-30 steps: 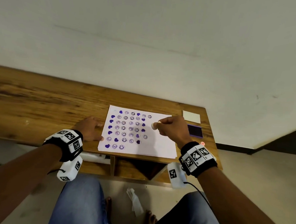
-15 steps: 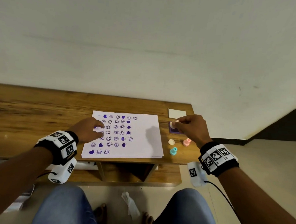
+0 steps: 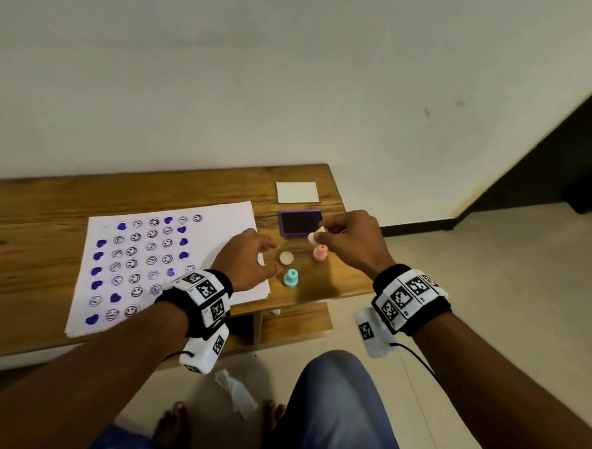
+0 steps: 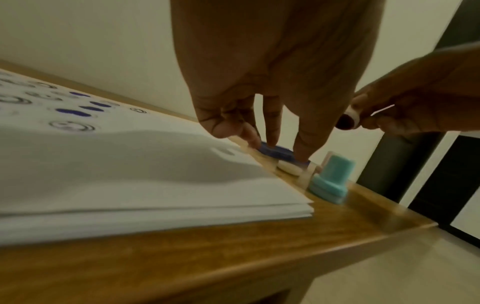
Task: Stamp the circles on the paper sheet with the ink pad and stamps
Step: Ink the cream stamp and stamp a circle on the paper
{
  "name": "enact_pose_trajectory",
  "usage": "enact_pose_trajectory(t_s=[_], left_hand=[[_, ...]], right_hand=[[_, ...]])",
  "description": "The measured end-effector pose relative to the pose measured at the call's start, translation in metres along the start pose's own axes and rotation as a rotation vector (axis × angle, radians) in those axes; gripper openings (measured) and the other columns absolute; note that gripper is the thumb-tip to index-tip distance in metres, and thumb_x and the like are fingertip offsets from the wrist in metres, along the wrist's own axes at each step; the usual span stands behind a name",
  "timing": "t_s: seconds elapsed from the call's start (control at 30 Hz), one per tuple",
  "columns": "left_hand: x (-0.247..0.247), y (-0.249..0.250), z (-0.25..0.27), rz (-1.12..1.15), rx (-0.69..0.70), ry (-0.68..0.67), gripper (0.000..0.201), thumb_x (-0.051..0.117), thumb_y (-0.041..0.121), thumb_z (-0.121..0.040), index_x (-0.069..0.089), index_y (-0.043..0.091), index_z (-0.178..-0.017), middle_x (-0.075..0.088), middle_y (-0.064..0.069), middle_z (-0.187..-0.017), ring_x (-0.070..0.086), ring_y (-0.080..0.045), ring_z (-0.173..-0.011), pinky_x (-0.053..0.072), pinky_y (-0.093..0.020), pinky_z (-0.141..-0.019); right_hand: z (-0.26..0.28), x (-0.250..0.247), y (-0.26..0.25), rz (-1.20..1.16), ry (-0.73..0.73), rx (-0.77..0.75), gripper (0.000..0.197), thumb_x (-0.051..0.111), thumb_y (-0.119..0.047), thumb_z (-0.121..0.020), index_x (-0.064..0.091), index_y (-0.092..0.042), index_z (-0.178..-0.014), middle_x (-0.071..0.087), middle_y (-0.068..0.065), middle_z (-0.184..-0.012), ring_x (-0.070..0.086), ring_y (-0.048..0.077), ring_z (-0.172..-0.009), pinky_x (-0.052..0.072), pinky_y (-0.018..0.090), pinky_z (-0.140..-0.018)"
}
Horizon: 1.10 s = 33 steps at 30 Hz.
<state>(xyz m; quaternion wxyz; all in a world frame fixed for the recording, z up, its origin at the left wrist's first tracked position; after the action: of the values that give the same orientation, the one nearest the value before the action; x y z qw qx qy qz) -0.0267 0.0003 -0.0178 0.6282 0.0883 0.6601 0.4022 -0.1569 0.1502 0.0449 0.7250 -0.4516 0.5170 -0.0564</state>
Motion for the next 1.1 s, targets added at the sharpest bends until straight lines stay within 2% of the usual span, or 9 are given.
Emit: enact_pose_trajectory(t_s=[0.1,0.17,0.23,0.3,0.43,0.7,0.9,1.03,1.1], left_hand=[[0.009,0.004,-0.011,-0.013,0.012,-0.011,0.048,0.08,0.031,-0.07,0.067,0.019,-0.114,0.061,-0.002,-0.11,0.06,-0.017,-0.099,0.048,-0.028,-0.083],[0.013,0.004,-0.017,-0.028,0.014,-0.034,0.049,0.081,0.031,-0.068,0.068,0.02,-0.114,0.06,-0.002,-0.11,0.06,-0.018,-0.1,0.05,-0.032,-0.086],[0.017,0.005,-0.022,-0.043,0.022,-0.052,0.048,0.082,0.028,-0.068,0.067,0.021,-0.113,0.059,-0.003,-0.108,0.059,-0.019,-0.099,0.049,-0.031,-0.083],[0.019,0.005,-0.025,-0.038,0.025,-0.054,0.046,0.083,0.026,-0.068,0.068,0.021,-0.111,0.058,0.0,-0.106,0.058,-0.017,-0.096,0.046,-0.027,-0.079],[0.021,0.003,-0.028,-0.012,0.019,-0.052,0.042,0.083,0.026,-0.068,0.07,0.021,-0.108,0.055,0.004,-0.099,0.056,-0.016,-0.092,0.041,-0.024,-0.074],[0.018,0.002,-0.03,0.037,0.021,-0.095,0.043,0.082,0.03,-0.07,0.071,0.02,-0.111,0.055,0.001,-0.097,0.054,-0.017,-0.087,0.038,-0.024,-0.069],[0.018,0.0,-0.03,0.075,-0.015,-0.106,0.043,0.083,0.026,-0.07,0.071,0.018,-0.11,0.056,0.001,-0.101,0.055,-0.016,-0.089,0.042,-0.027,-0.075],[0.018,0.0,-0.029,0.081,-0.021,-0.111,0.041,0.082,0.024,-0.071,0.071,0.017,-0.11,0.056,0.001,-0.103,0.056,-0.018,-0.092,0.045,-0.029,-0.078],[0.018,0.0,-0.028,0.079,-0.023,-0.116,0.04,0.081,0.024,-0.072,0.071,0.016,-0.11,0.055,0.0,-0.104,0.056,-0.019,-0.093,0.046,-0.029,-0.079]], right_hand=[[-0.002,0.003,0.005,-0.004,0.01,-0.029,0.028,0.079,-0.026,-0.081,0.078,-0.012,-0.105,0.076,0.001,-0.098,0.069,0.013,-0.09,0.056,0.028,-0.079],[-0.004,0.006,0.007,-0.007,0.014,-0.048,0.03,0.08,-0.028,-0.079,0.078,-0.014,-0.105,0.075,-0.003,-0.094,0.068,0.007,-0.085,0.053,0.021,-0.075],[-0.004,0.01,0.008,0.004,0.008,-0.066,0.031,0.081,-0.027,-0.079,0.077,-0.016,-0.108,0.074,-0.005,-0.092,0.067,0.004,-0.083,0.048,0.014,-0.071],[-0.006,0.015,0.008,0.02,-0.014,-0.085,0.035,0.081,-0.026,-0.08,0.075,-0.016,-0.113,0.075,-0.004,-0.099,0.066,0.005,-0.086,0.046,0.012,-0.071],[-0.005,0.029,0.006,0.123,-0.056,-0.125,0.039,0.083,-0.031,-0.079,0.073,-0.019,-0.115,0.075,-0.005,-0.097,0.066,0.005,-0.084,0.053,0.021,-0.078],[-0.007,0.053,0.002,0.161,-0.108,-0.191,0.02,0.08,-0.022,-0.08,0.077,-0.017,-0.099,0.075,-0.005,-0.085,0.066,0.004,-0.074,0.057,0.021,-0.071],[-0.006,0.065,0.003,0.156,-0.115,-0.224,0.017,0.08,-0.023,-0.08,0.076,-0.015,-0.095,0.073,-0.004,-0.082,0.06,0.001,-0.071,0.043,0.012,-0.06],[-0.006,0.07,0.0,0.171,-0.13,-0.251,0.017,0.08,-0.022,-0.081,0.077,-0.014,-0.096,0.074,-0.001,-0.085,0.065,0.009,-0.076,0.056,0.022,-0.067],[-0.006,0.073,-0.001,0.188,-0.138,-0.257,0.018,0.079,-0.022,-0.082,0.077,-0.015,-0.098,0.075,-0.001,-0.087,0.066,0.009,-0.079,0.057,0.024,-0.071]])
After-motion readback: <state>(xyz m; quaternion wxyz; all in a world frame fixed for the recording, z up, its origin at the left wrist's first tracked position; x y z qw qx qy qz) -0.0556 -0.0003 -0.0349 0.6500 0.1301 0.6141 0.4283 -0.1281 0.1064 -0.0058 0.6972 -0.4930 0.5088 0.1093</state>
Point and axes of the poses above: each hand's wrist, its own z-axis away from the middle knuckle, its own x-axis out of the palm, y = z × x, the point moved 7 cm from there along -z, towards the middle knuckle
